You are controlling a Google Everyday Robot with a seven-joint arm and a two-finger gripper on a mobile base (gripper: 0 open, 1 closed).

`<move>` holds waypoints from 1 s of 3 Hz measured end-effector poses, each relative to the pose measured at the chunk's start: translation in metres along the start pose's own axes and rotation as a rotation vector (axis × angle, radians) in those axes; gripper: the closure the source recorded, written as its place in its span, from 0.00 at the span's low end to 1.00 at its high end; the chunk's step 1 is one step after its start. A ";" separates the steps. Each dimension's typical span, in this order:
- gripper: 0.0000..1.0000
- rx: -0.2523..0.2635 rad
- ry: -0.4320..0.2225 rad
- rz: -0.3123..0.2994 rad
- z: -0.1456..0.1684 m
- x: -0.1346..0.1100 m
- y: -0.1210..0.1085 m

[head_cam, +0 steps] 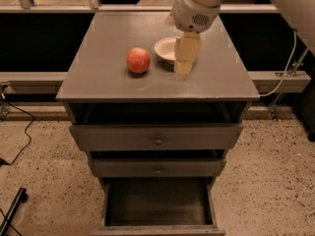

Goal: Place apple into bottom drawer

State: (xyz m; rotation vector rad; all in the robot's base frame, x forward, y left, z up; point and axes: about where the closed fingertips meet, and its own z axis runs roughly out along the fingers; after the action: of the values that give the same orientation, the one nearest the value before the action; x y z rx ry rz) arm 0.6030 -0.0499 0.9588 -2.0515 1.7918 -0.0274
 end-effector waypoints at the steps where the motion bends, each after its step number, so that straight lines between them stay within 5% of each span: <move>1: 0.00 -0.016 0.005 -0.003 0.019 -0.009 -0.020; 3: 0.00 -0.022 -0.013 -0.040 0.039 -0.024 -0.052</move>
Offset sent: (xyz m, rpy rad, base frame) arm 0.0595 0.0390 -0.0141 -0.0328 0.0135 0.0275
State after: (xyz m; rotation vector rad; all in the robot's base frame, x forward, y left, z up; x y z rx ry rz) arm 0.6592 -0.0112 0.9456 -2.0980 1.7513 -0.0053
